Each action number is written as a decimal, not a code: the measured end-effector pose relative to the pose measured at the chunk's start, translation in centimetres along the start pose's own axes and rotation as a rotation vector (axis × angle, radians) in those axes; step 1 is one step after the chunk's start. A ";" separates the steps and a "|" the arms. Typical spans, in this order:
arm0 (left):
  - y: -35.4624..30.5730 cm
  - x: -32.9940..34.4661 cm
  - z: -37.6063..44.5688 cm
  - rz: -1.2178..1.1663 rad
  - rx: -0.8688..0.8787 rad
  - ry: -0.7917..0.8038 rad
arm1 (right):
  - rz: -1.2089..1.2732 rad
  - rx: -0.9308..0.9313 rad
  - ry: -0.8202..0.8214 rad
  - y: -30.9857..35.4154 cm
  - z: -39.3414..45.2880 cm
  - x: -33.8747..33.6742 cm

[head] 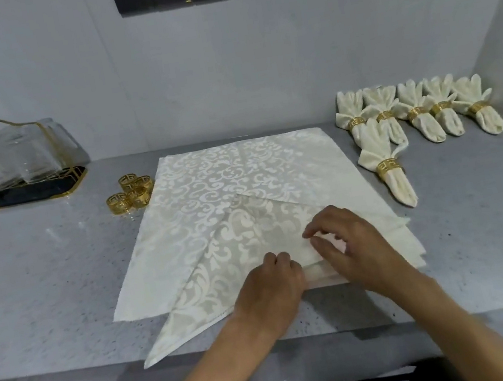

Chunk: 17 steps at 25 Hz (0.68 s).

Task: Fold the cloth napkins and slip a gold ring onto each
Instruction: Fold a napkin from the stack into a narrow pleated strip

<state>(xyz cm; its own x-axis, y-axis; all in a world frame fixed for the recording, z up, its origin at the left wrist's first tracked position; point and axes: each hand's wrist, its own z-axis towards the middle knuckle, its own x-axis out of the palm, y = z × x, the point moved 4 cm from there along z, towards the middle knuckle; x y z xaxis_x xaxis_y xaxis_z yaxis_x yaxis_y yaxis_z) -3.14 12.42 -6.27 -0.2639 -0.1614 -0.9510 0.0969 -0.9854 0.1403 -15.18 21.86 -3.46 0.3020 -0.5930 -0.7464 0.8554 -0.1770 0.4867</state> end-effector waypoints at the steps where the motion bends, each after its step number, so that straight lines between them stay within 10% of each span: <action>1: 0.1 0.3 -0.2 -0.010 -0.011 -0.016 | 0.119 -0.034 0.092 1.1 -0.2 1.3; 5: 0.1 -0.8 -1.0 -0.236 -0.120 -0.034 | 0.274 0.043 0.276 1.7 -0.1 4.2; 12: 10.6 -3.9 -2.7 -0.674 -0.326 -0.036 | -0.147 0.038 0.050 2.2 -0.5 6.4; 17: 17.2 -0.8 -5.0 -0.741 -0.346 0.258 | -0.410 -0.166 0.007 4.1 -1.1 6.9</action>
<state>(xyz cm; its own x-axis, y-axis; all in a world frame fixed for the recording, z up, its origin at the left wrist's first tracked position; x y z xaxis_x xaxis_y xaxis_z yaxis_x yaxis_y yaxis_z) 3.54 -4.16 -4.49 -0.1523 0.5764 -0.8028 0.2844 -0.7524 -0.5942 -9.09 17.86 -7.09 -0.0743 -0.4941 -0.8662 0.9608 -0.2681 0.0705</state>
